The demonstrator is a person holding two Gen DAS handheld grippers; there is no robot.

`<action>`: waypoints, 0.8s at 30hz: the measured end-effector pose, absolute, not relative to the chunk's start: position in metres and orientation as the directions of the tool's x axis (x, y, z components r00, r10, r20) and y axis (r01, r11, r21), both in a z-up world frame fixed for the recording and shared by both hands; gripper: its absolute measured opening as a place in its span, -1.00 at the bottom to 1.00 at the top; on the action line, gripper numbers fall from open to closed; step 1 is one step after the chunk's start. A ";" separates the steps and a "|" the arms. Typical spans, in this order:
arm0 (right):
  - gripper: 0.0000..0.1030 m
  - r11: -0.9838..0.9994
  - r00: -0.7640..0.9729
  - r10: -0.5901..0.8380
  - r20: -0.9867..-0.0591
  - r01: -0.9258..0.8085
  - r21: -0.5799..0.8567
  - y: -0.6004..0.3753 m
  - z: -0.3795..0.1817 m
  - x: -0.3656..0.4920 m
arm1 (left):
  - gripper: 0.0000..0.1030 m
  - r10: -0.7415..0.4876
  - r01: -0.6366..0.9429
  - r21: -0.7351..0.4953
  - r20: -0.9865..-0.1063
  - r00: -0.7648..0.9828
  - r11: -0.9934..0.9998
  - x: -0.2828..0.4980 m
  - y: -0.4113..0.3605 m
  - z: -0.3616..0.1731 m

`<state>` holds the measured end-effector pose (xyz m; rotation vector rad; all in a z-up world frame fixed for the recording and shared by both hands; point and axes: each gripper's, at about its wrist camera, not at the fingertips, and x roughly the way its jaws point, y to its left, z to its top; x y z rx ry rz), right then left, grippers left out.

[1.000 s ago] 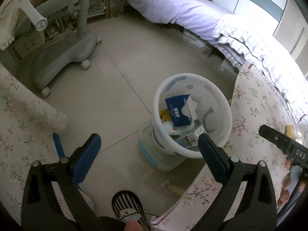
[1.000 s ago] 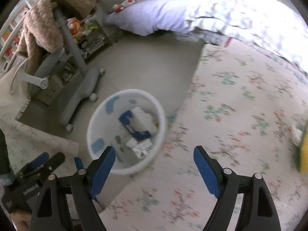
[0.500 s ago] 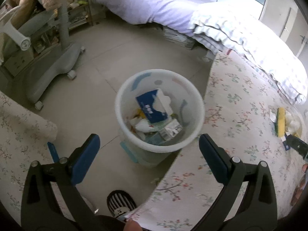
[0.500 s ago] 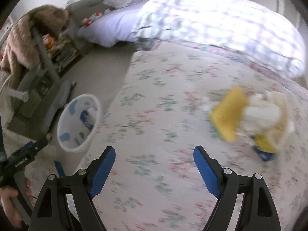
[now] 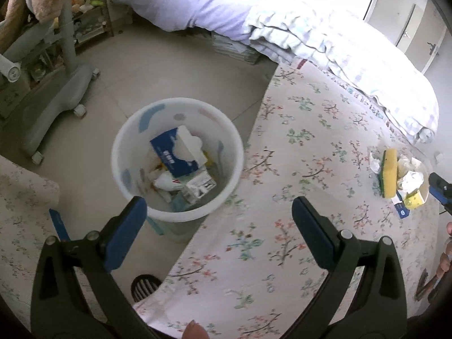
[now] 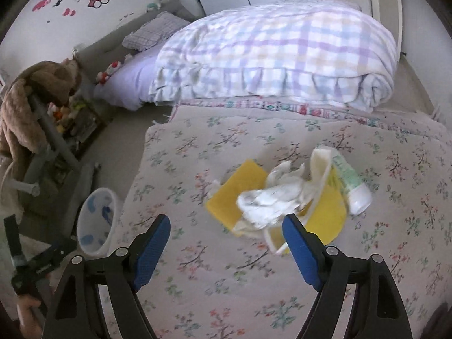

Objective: Collect trash
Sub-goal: 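Move both tools back toward the trash pile on the bed, then grasp the crumpled white paper with the right tool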

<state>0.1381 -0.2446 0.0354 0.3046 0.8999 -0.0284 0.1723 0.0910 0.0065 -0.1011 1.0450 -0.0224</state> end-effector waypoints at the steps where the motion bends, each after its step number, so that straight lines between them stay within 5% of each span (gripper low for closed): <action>1: 0.51 0.958 0.621 0.104 -0.777 0.149 0.246 -0.246 0.035 0.140 | 0.98 -0.068 -0.028 -0.094 -0.863 0.500 0.995 0.174 0.088 0.006; 6: 0.48 0.957 0.595 0.127 -0.794 0.137 0.255 -0.255 0.022 0.158 | 0.98 -0.067 -0.007 -0.080 -0.874 0.482 0.997 0.182 0.067 0.001; 15: 0.45 0.992 0.561 -0.070 -0.825 0.124 0.000 -0.254 0.009 0.167 | 0.98 -0.066 0.047 -0.050 -0.890 0.451 0.998 0.193 0.019 -0.012; 24: -0.04 0.988 0.533 -0.060 -0.844 0.155 0.028 -0.284 -0.003 0.167 | 0.98 -0.136 0.133 -0.087 -0.892 0.432 0.987 0.197 -0.036 -0.017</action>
